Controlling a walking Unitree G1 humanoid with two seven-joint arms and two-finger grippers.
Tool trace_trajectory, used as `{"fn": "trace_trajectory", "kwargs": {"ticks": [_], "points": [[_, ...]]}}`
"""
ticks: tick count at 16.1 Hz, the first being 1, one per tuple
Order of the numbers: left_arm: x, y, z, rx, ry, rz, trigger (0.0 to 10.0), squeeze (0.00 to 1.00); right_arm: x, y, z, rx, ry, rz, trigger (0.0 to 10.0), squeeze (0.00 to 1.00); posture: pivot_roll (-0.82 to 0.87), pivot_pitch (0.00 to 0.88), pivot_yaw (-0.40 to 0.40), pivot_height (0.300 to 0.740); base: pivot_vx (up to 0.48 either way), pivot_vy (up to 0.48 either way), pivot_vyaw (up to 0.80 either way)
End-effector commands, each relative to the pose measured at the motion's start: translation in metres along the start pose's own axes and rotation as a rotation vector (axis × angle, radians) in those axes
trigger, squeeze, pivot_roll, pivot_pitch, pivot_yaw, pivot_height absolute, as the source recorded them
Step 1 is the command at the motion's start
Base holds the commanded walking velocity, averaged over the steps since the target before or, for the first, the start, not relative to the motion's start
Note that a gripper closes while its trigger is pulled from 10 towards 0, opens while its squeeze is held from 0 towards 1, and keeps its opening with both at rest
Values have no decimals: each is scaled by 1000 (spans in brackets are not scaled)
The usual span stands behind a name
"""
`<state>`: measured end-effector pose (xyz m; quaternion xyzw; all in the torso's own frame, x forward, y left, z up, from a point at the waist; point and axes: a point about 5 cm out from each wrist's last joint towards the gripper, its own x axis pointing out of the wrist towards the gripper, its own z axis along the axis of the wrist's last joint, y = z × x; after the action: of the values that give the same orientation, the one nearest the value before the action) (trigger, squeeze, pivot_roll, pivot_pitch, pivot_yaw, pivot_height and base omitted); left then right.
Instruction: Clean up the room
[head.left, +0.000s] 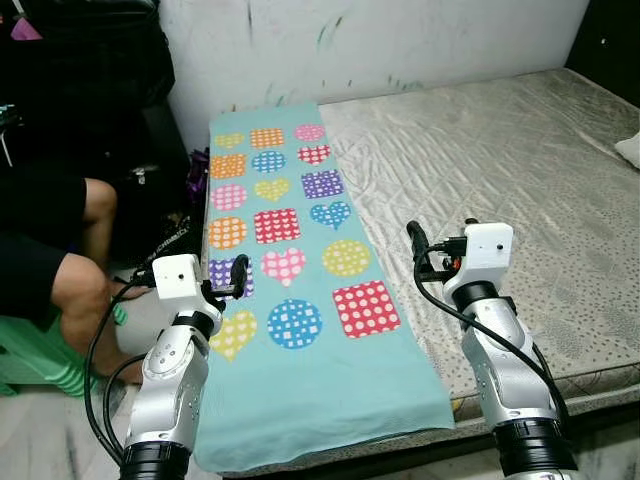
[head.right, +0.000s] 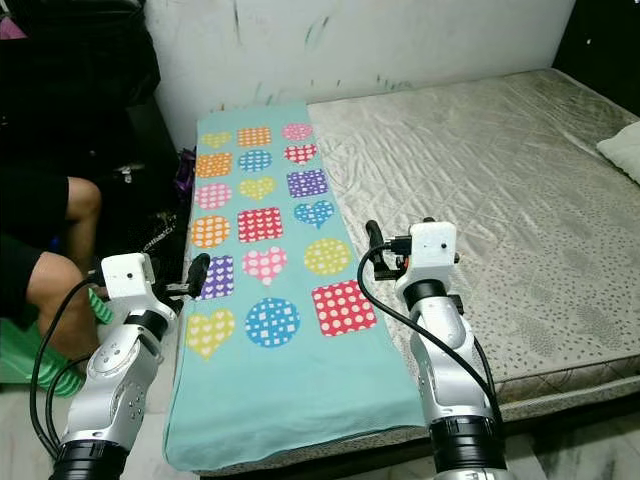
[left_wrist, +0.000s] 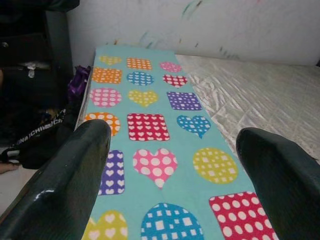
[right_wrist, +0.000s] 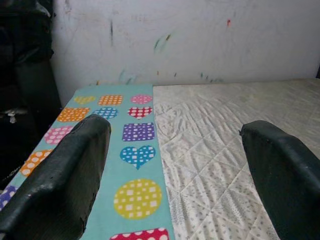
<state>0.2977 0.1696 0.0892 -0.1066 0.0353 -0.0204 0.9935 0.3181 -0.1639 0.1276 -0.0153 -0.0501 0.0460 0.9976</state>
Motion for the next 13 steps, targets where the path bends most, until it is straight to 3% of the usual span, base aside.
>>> {"fn": "trace_trajectory", "kwargs": {"ticks": [1, 4, 11, 13], "points": [[0, 5, 3, 1, -6, 13, 10000, 0, 3, 2, 2, 8, -9, 5, 10000, 0, -193, 0, 75, 740, 0, 398, 0], [0, 4, 3, 2, -7, 14, 10000, 0, 3, 2, 1, 9, -8, 9, 10000, 0, -193, 0, 74, 740, 0, 399, 0], [-1, 4, 4, 9, -20, 17, 10000, 0, 2, 2, 0, -6, -4, 21, 10000, 0, -192, 0, 71, 740, 0, 0, 0], [-1, 4, 4, 11, -19, 17, 10000, 0, 2, 3, 0, -22, -7, 29, 10000, 0, -192, 0, 72, 740, 0, 0, 625]]}}
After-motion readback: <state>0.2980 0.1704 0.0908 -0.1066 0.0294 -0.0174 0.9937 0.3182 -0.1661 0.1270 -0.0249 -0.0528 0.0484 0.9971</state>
